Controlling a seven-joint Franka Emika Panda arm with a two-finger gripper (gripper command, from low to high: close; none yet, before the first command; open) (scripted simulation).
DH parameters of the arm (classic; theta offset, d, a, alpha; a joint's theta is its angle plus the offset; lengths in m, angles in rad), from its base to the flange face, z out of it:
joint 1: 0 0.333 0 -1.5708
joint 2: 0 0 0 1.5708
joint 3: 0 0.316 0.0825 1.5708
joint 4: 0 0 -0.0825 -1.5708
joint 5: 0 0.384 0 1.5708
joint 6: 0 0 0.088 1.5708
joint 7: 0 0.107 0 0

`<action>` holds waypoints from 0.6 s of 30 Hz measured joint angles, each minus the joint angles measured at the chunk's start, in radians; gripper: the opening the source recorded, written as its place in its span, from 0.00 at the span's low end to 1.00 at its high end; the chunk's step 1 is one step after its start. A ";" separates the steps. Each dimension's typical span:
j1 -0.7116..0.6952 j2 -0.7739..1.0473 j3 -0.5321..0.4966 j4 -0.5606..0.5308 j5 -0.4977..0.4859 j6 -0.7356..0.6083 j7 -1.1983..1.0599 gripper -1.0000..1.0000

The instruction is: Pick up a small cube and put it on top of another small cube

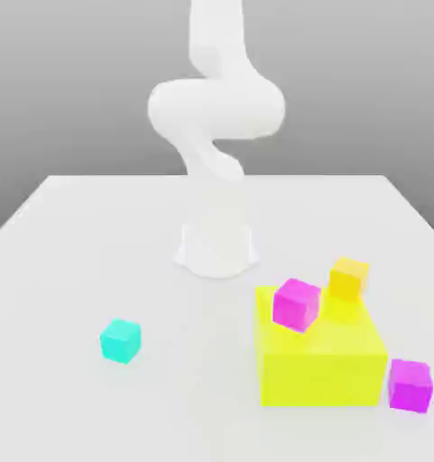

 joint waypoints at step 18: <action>-0.220 0.654 -0.230 -0.552 -0.061 0.522 -0.072 0.50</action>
